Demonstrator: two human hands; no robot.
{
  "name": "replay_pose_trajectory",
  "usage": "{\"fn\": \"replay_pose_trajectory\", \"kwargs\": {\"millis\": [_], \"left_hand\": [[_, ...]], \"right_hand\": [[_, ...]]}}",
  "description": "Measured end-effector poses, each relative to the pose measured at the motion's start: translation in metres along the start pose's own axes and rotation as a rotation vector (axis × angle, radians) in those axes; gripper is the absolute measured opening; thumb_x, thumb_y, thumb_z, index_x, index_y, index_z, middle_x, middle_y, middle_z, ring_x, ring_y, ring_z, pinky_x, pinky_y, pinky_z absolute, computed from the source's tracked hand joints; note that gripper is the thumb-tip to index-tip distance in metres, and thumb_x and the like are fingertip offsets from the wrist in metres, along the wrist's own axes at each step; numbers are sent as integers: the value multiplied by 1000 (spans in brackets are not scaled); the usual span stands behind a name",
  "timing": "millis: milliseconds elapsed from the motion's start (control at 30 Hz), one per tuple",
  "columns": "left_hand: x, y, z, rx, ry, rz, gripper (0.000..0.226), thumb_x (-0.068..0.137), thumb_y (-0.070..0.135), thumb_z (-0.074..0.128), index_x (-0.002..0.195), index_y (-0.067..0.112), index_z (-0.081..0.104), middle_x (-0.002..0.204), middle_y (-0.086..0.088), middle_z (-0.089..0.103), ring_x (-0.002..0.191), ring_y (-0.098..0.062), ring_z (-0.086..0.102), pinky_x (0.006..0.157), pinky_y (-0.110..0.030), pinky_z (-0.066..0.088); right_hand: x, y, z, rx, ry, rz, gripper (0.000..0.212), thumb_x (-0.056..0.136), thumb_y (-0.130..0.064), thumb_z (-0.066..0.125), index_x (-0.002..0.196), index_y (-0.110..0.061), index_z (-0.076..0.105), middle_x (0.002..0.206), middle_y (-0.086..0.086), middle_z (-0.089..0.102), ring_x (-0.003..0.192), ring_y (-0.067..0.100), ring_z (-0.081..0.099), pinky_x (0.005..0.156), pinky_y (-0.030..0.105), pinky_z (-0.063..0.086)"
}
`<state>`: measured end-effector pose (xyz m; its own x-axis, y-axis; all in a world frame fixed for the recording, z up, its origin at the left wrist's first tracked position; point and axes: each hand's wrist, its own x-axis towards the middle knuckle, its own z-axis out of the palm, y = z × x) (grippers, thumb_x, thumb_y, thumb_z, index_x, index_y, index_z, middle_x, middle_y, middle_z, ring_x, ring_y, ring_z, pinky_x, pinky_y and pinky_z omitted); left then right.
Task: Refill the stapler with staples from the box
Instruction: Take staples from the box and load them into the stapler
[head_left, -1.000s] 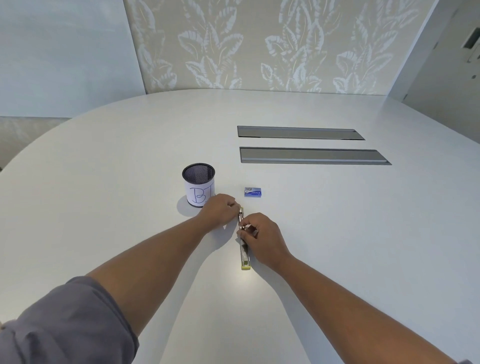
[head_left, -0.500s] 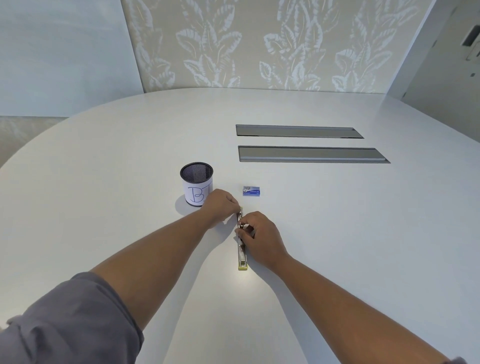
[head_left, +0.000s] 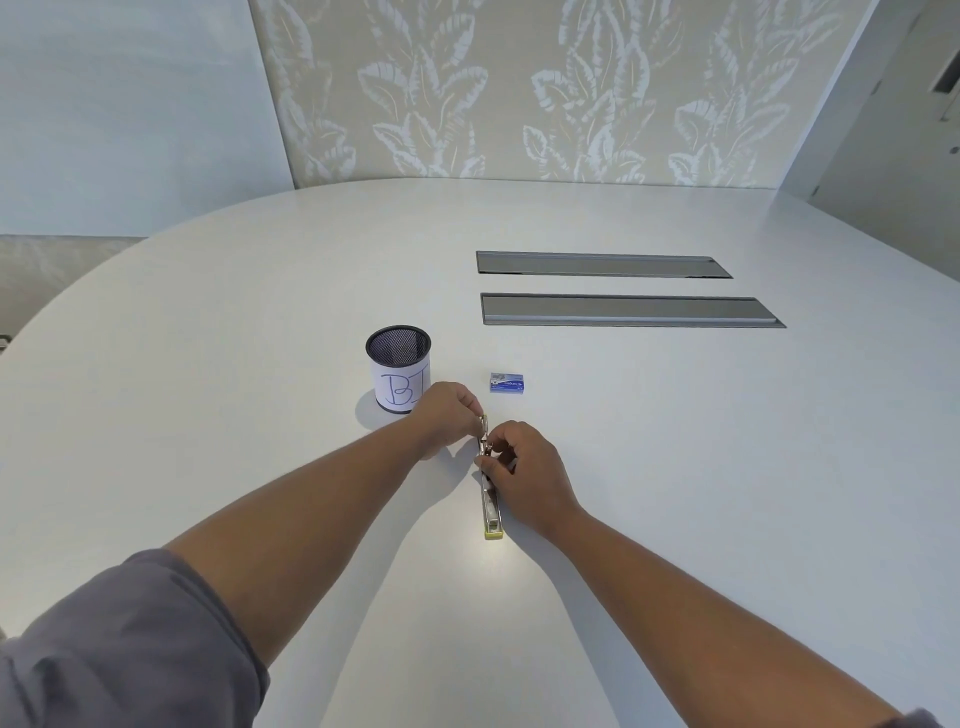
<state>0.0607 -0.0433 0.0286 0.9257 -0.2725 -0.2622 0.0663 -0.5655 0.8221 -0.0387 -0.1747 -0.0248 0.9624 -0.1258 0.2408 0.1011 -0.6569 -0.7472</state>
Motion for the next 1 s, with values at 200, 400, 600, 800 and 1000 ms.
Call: {"fn": "replay_pose_trajectory", "kwargs": {"millis": [200, 400, 600, 800, 1000], "left_hand": [[-6, 6, -3, 121, -43, 40, 13, 70, -2, 80, 72, 10, 74, 72, -7, 72, 65, -17, 60, 61, -26, 49], [-13, 13, -6, 200, -55, 64, 14, 66, 2, 83, 69, 11, 73, 86, -17, 77, 67, -19, 61, 66, -31, 51], [-20, 24, -6, 293, -102, 46, 10, 66, 1, 76, 73, 9, 73, 74, -12, 69, 64, -21, 57, 61, -27, 47], [-21, 29, -4, 351, -109, 37, 16, 69, -2, 71, 84, 2, 76, 76, -10, 67, 67, -23, 57, 64, -29, 48], [-19, 33, -1, 426, -111, 34, 24, 77, -2, 65, 99, -4, 73, 85, -11, 65, 74, -24, 57, 67, -27, 47]], "right_hand": [[1, 0, 0, -1, -4, 29, 16, 86, -24, 71, 86, -28, 55, 80, -6, 60, 72, 15, 55, 69, 37, 51], [2, 1, 0, -2, -12, 53, 14, 85, -27, 70, 85, -27, 56, 79, -6, 62, 74, 16, 57, 69, 37, 51], [2, 1, -1, -14, -14, 62, 13, 84, -25, 67, 84, -27, 54, 79, -8, 60, 73, 11, 54, 67, 33, 48], [1, 0, -1, -19, -9, 67, 13, 82, -29, 66, 82, -29, 52, 77, -8, 59, 72, 10, 53, 63, 30, 45], [1, -1, -2, -4, -15, 77, 17, 83, -35, 68, 81, -28, 53, 77, -7, 59, 72, 12, 54, 64, 30, 45]]}}
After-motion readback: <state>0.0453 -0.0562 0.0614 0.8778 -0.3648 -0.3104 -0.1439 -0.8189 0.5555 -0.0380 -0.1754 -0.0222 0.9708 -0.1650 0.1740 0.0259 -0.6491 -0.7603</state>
